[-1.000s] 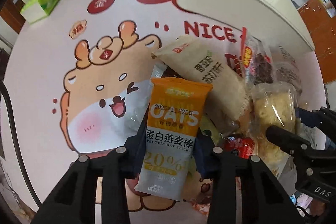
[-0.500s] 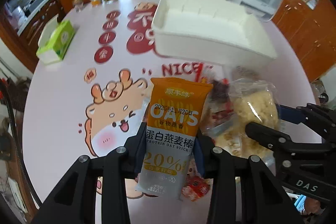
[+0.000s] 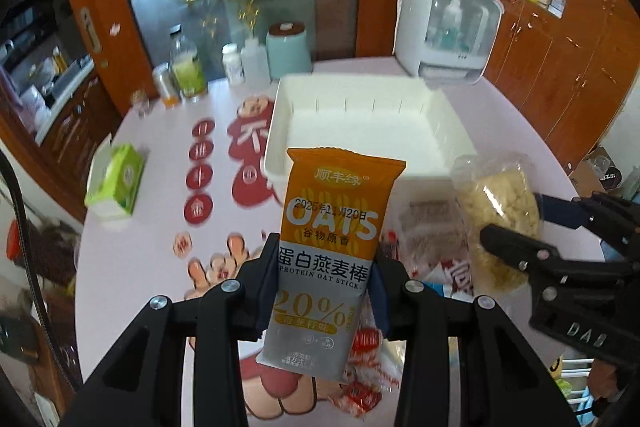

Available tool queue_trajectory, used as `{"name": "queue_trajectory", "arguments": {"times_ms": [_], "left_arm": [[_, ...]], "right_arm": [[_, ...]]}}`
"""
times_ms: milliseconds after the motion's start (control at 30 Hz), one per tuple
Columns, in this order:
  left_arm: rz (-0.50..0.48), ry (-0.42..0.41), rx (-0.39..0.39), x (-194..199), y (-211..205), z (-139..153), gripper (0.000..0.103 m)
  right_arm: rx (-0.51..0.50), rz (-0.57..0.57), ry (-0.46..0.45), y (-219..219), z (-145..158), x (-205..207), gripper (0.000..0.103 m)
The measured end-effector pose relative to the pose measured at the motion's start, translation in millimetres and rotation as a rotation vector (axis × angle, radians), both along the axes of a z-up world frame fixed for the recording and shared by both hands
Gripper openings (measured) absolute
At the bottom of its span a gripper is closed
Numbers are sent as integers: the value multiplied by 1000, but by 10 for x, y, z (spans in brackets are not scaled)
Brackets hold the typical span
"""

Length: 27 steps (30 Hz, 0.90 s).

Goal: Organize snacks
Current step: 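Carry the OATS bar and cracker bag into the white tray and release both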

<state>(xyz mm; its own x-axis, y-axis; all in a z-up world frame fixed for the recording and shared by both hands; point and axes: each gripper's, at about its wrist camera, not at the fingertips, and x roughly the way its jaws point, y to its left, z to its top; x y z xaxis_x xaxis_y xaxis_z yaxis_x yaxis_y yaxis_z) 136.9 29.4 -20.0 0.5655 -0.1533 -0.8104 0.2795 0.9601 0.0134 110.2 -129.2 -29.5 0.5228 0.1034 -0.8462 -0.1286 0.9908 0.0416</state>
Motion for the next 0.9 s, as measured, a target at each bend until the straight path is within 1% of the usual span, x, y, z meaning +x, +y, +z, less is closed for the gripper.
{"name": "queue_trajectory", "arguments": {"times_ms": [300,467,600,667,767,900], "left_arm": [[2,-106,25,371,-203,381,38],[36,-134,42,661,-330,464,38],[60,-138,60,938,-467,417,38],[70,-130,69,1069,-530,351,38],[81,-113,75,1257,-628,216,38],[93,-72,87,1530,-739,-33,38]], "right_arm": [[-44,-58,-131,-247,531,316,55],[-13,-101,-166,-436,740,639,55],[29,-136,-150,-570,724,935,55],[46,-149,-131,-632,659,1079,55],[59,-163,-93,-714,484,1301,55],[58,-165,-38,-781,199,1517,55]]}}
